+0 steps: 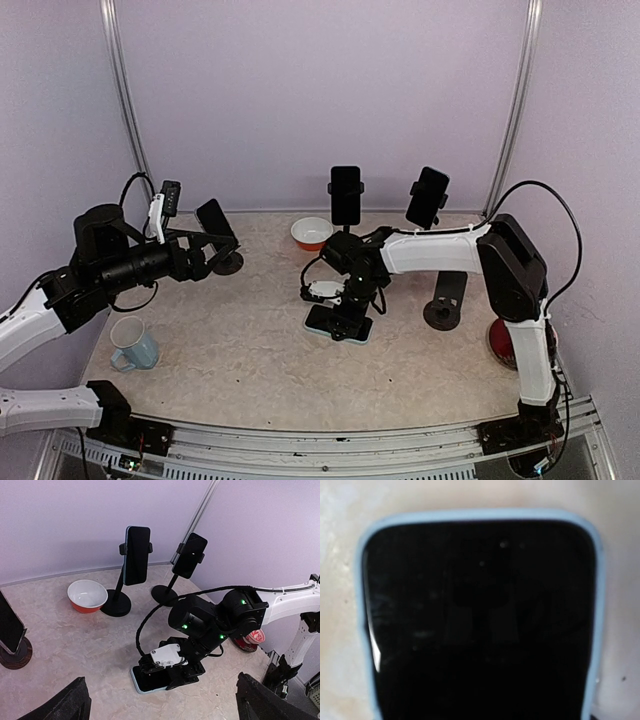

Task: Place the phone on the phone stand
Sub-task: Pick up the phone at the center of the board, then pass from the right arm to the left

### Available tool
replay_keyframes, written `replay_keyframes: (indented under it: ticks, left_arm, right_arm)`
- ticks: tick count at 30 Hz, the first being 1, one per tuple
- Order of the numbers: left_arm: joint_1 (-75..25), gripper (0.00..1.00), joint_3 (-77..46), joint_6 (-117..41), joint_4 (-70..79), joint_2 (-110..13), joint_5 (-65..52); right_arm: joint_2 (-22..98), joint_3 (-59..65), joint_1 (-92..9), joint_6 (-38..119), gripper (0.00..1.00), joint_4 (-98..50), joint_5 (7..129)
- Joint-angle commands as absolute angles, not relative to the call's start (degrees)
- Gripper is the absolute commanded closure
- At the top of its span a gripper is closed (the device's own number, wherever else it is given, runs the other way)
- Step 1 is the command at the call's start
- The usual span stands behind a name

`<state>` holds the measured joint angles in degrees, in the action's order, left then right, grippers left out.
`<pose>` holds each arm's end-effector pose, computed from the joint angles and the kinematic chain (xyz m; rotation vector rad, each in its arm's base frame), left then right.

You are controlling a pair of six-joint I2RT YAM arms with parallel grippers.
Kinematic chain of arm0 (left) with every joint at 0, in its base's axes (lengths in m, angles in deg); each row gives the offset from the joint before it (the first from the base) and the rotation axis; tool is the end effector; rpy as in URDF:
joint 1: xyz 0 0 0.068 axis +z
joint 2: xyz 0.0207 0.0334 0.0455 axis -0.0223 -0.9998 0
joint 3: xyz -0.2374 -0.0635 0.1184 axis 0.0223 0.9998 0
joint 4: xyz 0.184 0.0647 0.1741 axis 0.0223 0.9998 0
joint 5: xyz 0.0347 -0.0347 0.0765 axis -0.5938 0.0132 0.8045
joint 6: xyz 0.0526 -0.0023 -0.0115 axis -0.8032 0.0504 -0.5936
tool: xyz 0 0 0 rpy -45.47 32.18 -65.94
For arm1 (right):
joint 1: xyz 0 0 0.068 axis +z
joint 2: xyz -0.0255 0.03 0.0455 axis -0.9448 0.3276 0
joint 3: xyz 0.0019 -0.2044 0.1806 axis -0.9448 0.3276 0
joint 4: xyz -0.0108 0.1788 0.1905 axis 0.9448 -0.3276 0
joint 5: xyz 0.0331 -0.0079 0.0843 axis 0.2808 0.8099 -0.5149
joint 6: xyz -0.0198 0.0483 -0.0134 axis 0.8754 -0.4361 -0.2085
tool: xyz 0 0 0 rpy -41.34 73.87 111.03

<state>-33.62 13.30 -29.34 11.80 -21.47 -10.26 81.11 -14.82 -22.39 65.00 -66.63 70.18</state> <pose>0.1597 -0.1205 0.3298 0.3875 1.7882 -0.8815 0.2889 0.3319 0.1516 -1.5911 2.4093 0.2482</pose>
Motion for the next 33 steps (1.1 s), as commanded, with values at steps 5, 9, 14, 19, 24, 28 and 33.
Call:
replay_keyframes:
  ticks: [5,9,14,19,24,28,33]
  left_arm:
    - [-33.53,0.01,13.86,-29.82,10.55,-22.06,-10.57]
    - [-33.51,0.01,14.43,-29.49,10.06,-22.13,-10.63]
    - [-33.58,0.01,15.1,-27.03,9.34,-22.35,-10.02]
    - [-33.63,0.01,17.89,-24.05,5.02,-22.4,-12.67]
    - [-34.44,0.01,20.49,-20.8,-2.45,-24.0,-16.08]
    - [-35.68,0.02,19.91,-19.19,-6.17,-27.26,-17.63]
    - [-37.4,0.04,18.8,-18.19,-10.79,-31.01,-19.06]
  right_arm:
    - [84.34,-18.0,-22.72,64.9,0.43,-69.67,70.02]
    - [79.22,-16.31,-22.48,64.6,0.43,-63.8,69.87]
    - [68.58,-8.72,-21.71,63.54,0.43,-49.82,71.2]
    - [60.32,-1.73,-21.27,59.95,0.45,-36.74,74.25]
    - [54.14,4.65,-18.43,57.12,0.46,-23.75,76.94]
    - [52.38,6.33,-15.05,57.72,0.46,-18.28,79.43]
    - [53.17,4.44,-12.57,58.37,0.47,-17.55,82.47]
